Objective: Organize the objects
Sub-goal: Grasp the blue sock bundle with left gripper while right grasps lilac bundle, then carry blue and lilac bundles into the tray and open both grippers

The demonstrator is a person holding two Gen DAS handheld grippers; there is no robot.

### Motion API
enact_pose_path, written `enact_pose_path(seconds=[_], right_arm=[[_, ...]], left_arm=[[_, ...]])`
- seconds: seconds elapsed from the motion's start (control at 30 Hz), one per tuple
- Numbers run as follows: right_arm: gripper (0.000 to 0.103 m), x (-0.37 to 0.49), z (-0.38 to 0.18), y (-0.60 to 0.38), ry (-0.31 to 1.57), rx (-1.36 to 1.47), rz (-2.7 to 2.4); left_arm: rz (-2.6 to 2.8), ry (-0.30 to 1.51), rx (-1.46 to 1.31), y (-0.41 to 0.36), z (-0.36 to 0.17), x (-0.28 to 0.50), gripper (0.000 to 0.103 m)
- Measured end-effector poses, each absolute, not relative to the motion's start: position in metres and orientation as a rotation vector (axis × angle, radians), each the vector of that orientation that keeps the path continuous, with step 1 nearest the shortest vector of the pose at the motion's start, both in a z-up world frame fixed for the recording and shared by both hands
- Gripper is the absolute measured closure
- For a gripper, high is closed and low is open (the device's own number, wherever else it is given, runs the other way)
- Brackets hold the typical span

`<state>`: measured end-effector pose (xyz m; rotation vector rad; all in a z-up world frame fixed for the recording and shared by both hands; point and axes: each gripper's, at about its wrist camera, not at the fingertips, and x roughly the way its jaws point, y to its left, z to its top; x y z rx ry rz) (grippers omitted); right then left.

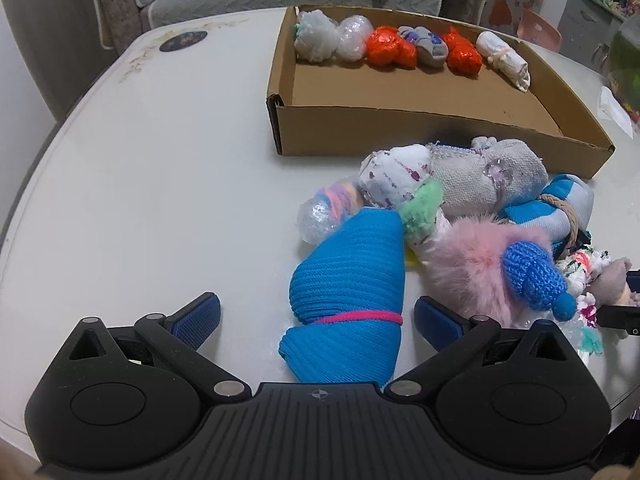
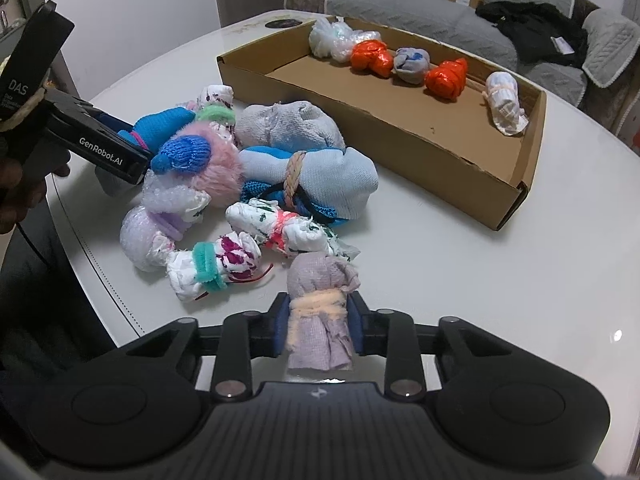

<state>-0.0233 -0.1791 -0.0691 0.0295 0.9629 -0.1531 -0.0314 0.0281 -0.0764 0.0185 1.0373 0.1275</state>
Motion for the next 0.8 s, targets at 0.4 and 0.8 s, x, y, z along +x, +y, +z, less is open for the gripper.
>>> enact_pose_path(seconds=[0.4,0.8], right_arm=[[0.078,-0.029,-0.067,-0.188,0.959,0.061,-0.136],[0.078,-0.038,-0.014,-0.224,0.873,0.067,-0.169]], left_arm=[[0.048,1.011,0.044,0.018,-0.065,-0.045,0.048],[0.09,0.921,0.006,0.046,0.0,-0.049,0.049]])
